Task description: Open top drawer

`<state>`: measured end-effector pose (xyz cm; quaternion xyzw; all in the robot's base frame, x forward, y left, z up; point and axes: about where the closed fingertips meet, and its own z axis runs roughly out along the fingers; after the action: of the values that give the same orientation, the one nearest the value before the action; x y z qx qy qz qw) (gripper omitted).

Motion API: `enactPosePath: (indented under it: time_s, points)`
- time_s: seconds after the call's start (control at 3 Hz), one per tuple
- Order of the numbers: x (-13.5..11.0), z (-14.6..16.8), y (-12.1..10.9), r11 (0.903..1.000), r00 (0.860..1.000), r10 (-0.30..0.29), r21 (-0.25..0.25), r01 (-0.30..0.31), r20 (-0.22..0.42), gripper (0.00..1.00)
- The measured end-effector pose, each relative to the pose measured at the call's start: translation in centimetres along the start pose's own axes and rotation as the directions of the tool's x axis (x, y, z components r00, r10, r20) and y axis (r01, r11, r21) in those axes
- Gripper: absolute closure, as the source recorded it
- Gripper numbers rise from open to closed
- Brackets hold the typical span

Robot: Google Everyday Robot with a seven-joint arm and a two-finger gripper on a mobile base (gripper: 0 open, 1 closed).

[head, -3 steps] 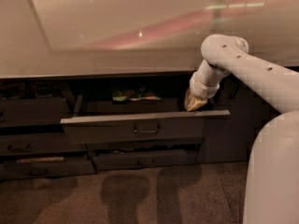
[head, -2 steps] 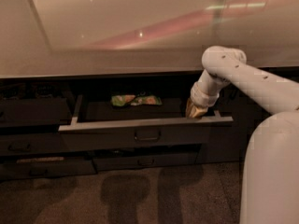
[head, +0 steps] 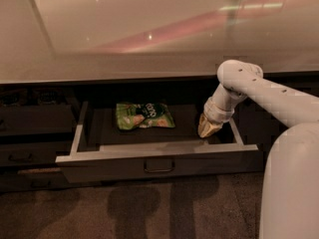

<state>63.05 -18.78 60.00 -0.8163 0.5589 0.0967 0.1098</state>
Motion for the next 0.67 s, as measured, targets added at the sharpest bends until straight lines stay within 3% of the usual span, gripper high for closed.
enactPosePath:
  time_s: [0.33,0.67]
  points:
    - [-1.0,-0.7,0.0,0.9998,1.000,-0.006,0.016,0.006,-0.022,1.00]
    - [-3.8,-2.5,0.9,0.9969,0.997,-0.049,0.059,0.053,-0.061,1.00]
